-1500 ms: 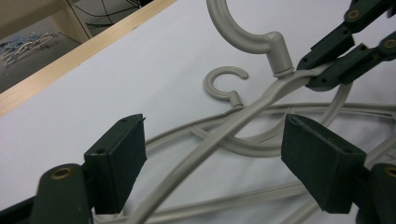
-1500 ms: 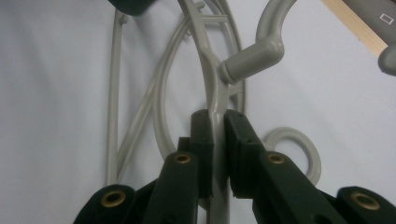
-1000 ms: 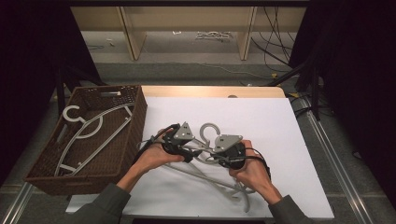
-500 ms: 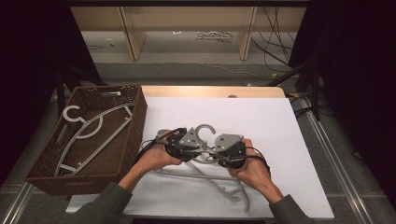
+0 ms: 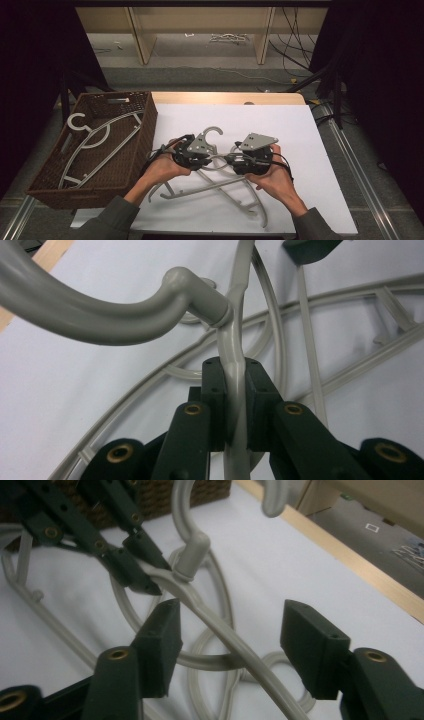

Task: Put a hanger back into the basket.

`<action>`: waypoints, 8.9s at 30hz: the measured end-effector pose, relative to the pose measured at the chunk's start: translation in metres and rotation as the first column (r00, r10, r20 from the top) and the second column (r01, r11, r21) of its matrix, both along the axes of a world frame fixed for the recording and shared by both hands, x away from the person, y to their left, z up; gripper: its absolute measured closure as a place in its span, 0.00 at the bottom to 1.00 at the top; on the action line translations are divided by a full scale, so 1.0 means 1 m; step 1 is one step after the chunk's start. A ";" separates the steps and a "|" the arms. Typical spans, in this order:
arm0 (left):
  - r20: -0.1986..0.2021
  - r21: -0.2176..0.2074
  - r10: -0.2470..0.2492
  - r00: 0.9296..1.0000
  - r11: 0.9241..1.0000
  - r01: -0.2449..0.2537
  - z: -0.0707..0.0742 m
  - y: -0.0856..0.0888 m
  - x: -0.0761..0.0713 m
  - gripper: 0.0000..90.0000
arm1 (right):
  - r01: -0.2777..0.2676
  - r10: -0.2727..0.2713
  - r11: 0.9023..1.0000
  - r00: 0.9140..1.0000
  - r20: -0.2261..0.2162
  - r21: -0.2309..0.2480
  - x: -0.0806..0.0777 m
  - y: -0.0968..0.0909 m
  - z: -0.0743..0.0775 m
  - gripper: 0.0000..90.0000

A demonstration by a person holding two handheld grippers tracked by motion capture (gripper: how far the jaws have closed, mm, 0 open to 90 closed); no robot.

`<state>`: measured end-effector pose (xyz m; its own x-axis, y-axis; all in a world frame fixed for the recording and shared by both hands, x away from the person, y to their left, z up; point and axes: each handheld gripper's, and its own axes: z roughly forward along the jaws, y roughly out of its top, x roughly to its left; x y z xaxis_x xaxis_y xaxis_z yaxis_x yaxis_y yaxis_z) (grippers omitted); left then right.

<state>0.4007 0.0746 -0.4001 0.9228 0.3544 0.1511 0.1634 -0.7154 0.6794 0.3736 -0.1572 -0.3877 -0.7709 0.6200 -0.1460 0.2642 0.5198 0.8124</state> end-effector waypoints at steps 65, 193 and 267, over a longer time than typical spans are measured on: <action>0.166 -0.182 0.517 0.840 0.853 -0.489 0.119 0.192 0.020 0.91 | 0.142 -0.141 0.978 0.990 -0.016 0.154 -0.025 -0.035 -0.030 0.30; 0.050 -0.511 0.527 0.848 0.743 -0.432 0.013 0.132 -0.094 0.22 | 0.144 -0.138 0.981 0.989 -0.056 0.133 -0.024 -0.028 -0.043 0.27; 0.057 -0.472 0.407 0.912 0.816 -0.334 -0.036 0.097 -0.104 0.21 | 0.066 -0.135 0.977 0.926 -0.353 -0.201 0.050 0.000 -0.084 0.69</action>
<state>0.2969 0.1719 -0.4362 0.6866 0.7268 0.0185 0.2258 -0.2374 0.9448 0.4240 -0.1569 -0.4713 -0.7275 0.6860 0.0136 0.5807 0.6051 0.5446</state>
